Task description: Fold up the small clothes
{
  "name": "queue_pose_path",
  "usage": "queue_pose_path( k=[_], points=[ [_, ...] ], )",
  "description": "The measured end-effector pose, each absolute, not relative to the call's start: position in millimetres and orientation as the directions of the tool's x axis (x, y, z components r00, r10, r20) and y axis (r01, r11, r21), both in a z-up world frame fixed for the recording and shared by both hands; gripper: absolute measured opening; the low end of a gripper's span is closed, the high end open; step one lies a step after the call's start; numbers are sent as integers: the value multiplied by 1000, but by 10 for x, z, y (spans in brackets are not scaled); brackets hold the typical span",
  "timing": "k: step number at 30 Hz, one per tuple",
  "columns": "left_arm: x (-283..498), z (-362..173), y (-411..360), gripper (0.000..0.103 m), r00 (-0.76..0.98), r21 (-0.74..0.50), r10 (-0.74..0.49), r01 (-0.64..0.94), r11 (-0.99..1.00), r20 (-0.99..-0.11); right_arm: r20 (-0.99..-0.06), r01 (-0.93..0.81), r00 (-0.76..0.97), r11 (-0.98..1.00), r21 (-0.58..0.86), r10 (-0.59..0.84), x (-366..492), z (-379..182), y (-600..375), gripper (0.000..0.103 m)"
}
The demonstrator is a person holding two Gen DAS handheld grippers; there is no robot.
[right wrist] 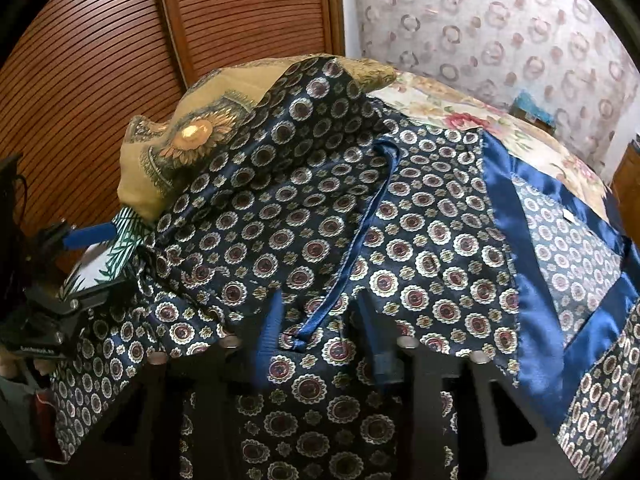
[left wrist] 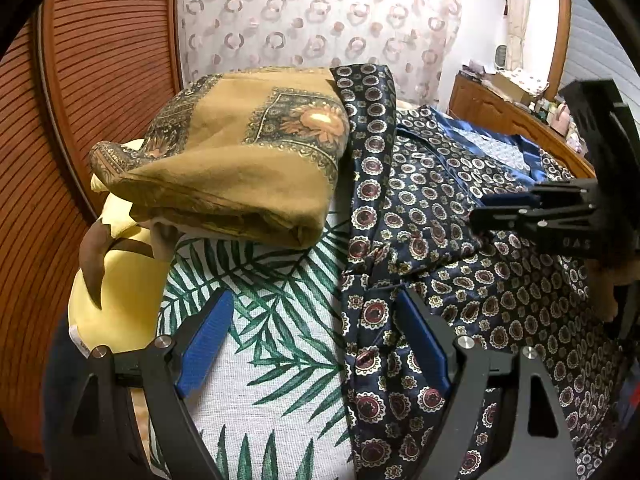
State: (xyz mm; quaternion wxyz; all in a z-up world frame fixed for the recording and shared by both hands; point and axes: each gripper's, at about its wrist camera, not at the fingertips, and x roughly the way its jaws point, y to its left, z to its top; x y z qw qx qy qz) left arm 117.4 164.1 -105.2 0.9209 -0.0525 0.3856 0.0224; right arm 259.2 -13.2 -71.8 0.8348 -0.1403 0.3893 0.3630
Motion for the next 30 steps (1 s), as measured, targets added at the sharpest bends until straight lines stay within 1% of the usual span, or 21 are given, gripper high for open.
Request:
queue_pose_path(
  k=[1, 3, 6, 9, 11, 12, 13, 15, 16, 17, 18, 19, 21, 24, 27, 30],
  points=[
    [1176, -1056, 1640, 84, 701, -80, 0, -81, 994, -713, -750, -722, 433, 691, 44, 500, 2588, -735, -127, 16],
    [1176, -1058, 1635, 84, 700, -79, -1, -79, 994, -714, -751, -734, 426, 678, 39, 505, 2503, -756, -181, 7],
    [1172, -1056, 1644, 84, 702, -79, 0, -80, 994, -712, -751, -746, 404, 664, 60, 522, 2369, -777, -263, 4],
    [1173, -1063, 1645, 84, 699, -80, -2, -78, 994, -716, -750, -742, 420, 669, 40, 511, 2289, -756, -348, 4],
    [1187, -1074, 1630, 84, 690, -75, -2, -76, 994, -724, -742, -733, 456, 680, 0, 492, 2247, -697, -387, 5],
    [1197, -1083, 1621, 84, 684, -71, -2, -73, 995, -730, -736, -733, 462, 681, -2, 495, 2239, -677, -375, 12],
    [1208, -1092, 1612, 84, 677, -66, -1, -71, 995, -736, -734, -729, 463, 684, 3, 497, 2220, -656, -400, 23],
    [1216, -1096, 1603, 84, 673, -61, 0, -67, 996, -740, -722, -708, 485, 706, 7, 494, 2169, -586, -510, 35],
    [1210, -1089, 1599, 84, 675, -58, 4, -68, 996, -738, -710, -703, 491, 711, 19, 505, 2143, -558, -590, 39],
    [1203, -1077, 1595, 84, 681, -58, 3, -67, 996, -732, -700, -699, 497, 715, 28, 513, 2107, -527, -681, 43],
    [1190, -1063, 1596, 84, 688, -60, 1, -65, 996, -725, -692, -690, 507, 723, 33, 515, 2079, -500, -776, 50],
    [1164, -1036, 1592, 84, 701, -55, 7, -66, 996, -713, -684, -681, 520, 732, 30, 512, 2051, -483, -843, 55],
    [1123, -988, 1567, 84, 719, -49, 14, -67, 997, -695, -666, -665, 545, 747, 29, 510, 1964, -434, -1073, 56],
    [1074, -863, 1502, 84, 739, -72, -2, -63, 995, -674, -648, -637, 578, 770, 22, 497, 1823, -353, -1405, 57],
    [1041, -678, 1309, 84, 771, -77, -28, -27, 997, -637, -625, -598, 628, 801, -8, 463, 1612, -273, -1729, 57],
    [1071, -552, 1050, 84, 783, -63, -61, 27, 998, -619, -607, -547, 675, 837, -30, 419, 1452, -234, -2074, 58]
  ],
)
